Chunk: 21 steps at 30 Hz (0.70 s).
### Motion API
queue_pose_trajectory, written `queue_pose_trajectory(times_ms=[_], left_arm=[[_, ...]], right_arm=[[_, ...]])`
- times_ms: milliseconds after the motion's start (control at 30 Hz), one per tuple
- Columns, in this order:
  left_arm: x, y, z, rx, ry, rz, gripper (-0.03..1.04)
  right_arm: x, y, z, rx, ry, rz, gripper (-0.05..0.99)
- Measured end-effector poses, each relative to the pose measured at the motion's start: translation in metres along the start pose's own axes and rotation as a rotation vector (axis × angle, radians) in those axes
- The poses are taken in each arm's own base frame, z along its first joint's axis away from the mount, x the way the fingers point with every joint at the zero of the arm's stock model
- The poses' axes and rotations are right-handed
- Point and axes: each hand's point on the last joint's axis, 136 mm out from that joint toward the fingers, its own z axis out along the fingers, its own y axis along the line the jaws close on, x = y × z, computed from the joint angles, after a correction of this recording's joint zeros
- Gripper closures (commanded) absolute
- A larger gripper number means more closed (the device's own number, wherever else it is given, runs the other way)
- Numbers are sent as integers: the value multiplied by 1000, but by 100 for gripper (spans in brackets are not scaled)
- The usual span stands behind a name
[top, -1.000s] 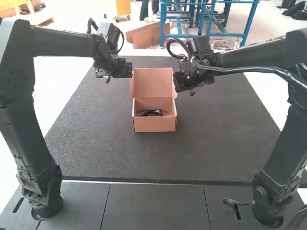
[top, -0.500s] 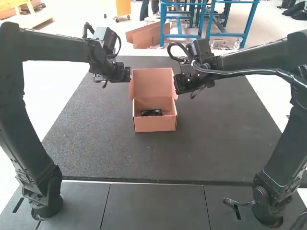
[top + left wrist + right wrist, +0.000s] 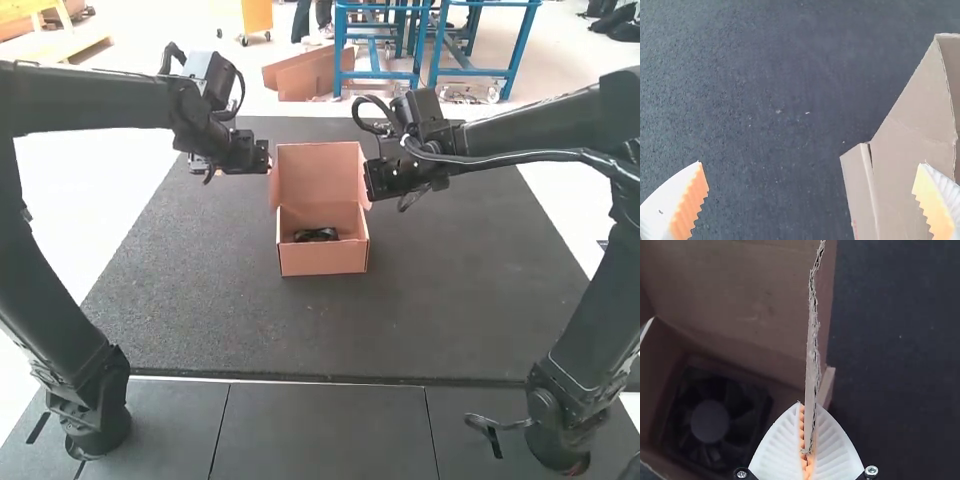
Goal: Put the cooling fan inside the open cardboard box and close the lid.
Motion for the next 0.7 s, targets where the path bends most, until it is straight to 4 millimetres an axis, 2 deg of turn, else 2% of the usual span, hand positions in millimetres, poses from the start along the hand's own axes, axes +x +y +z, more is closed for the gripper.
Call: queue_pose_trajectory(times_ms=[367, 500, 700], left_arm=[[37, -8, 9, 51, 79, 16, 4], [41, -9, 10, 59, 87, 16, 4], [40, -13, 10, 70, 81, 21, 4]], right_arm=[[3, 4, -6, -10, -2, 3, 96], [9, 12, -8, -26, 3, -4, 96], [20, 13, -8, -33, 23, -4, 96]])
